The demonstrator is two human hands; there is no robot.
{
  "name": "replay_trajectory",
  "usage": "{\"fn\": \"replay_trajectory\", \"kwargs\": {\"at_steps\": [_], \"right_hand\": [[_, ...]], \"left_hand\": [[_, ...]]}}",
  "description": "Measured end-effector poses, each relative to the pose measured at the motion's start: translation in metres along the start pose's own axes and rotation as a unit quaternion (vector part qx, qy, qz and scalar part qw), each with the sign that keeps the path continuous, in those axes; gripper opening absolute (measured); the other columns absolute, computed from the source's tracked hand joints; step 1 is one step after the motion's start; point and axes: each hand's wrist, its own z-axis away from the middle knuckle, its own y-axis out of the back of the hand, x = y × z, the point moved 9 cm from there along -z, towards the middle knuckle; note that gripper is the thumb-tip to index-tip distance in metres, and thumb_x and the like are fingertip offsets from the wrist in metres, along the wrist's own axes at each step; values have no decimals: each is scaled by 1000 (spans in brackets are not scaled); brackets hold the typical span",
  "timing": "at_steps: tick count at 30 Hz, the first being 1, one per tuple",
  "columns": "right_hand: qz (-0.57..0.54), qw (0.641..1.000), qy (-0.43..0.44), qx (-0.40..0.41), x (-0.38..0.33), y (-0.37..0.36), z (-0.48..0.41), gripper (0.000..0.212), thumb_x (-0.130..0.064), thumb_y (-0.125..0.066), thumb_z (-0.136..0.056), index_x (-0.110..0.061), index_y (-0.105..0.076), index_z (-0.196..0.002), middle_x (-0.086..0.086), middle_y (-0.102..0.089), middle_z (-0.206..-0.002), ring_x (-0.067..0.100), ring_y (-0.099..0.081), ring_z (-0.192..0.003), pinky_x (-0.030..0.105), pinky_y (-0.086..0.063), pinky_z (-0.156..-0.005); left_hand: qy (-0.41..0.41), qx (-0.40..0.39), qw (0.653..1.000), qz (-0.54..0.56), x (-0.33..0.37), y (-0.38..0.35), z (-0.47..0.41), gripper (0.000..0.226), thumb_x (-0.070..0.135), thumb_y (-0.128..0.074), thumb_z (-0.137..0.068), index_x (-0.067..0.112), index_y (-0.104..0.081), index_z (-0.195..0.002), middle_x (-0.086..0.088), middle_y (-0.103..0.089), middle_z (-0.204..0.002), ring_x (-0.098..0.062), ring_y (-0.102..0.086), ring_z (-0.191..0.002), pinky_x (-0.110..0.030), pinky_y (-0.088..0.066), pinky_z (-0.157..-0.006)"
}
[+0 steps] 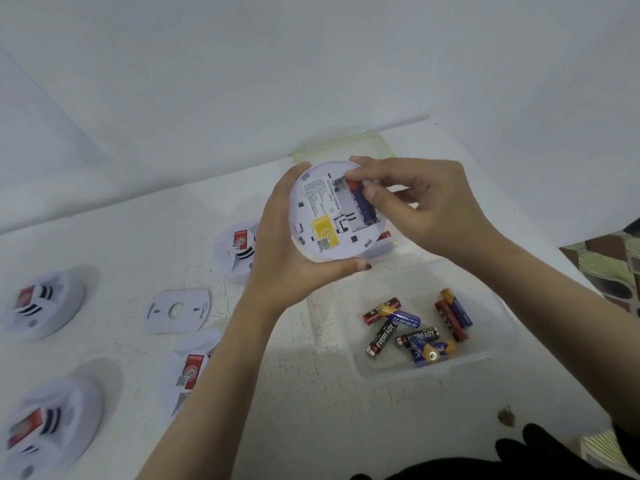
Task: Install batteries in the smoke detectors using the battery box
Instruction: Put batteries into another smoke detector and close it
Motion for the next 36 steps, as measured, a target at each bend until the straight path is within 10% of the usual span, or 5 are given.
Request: {"fn": "replay_trajectory", "kwargs": {"at_steps": [6, 10, 15, 26, 36], "right_hand": [[-136, 984, -97, -69, 18, -11, -11, 29, -8, -48, -97, -24, -58, -120, -2, -68, -109, 10, -65, -105, 27, -54, -86], [82, 978, -159, -109, 47, -4, -22, 23, -15, -56, -93, -28, -68, -107, -9, -70, -86, 1, -63, -75, 19, -48, -73], [322, 874, -212, -296, 83, -22, -14, 25, -32, -74, -78, -27, -70, -101, -13, -57, -80, 2, -51, -72, 22, -39, -64], [411, 820, -184, -352, 99, -35, -16, 13, -25, -68, -81, -23, -67, -94, -16, -49, -80, 12, -49, -80, 27, -38, -68], [124, 961, -193, -155, 71, -11, -26, 9, -18, -67, -85, -10, -66, -90, -1, -70, -78, 8, -62, -61, 23, -52, -53]], "left_hand": [[6, 16, 1000, -1, -5, 7, -1, 100, 64, -82, -48, 37, -32, -131, 18, -47, -129, 8, -48, -120, -10, -40, -97], [-1, 27, 1000, -11, -10, 12, -1, 95, 51, -83, -51, 33, -33, -130, 30, -45, -125, 10, -47, -119, -8, -39, -94], [4, 33, 999, -3, -13, 12, 0, 89, 49, -82, -55, 40, -31, -127, 30, -43, -124, 9, -46, -119, -8, -39, -94], [19, 44, 997, -55, -19, 18, 3, 87, 52, -83, -50, 46, -35, -121, 41, -47, -117, 15, -48, -111, -3, -40, -86], [-7, 85, 993, -80, -11, 30, 7, 84, 53, -82, -54, 37, -39, -124, 42, -50, -116, 13, -52, -108, -7, -44, -86]]}}
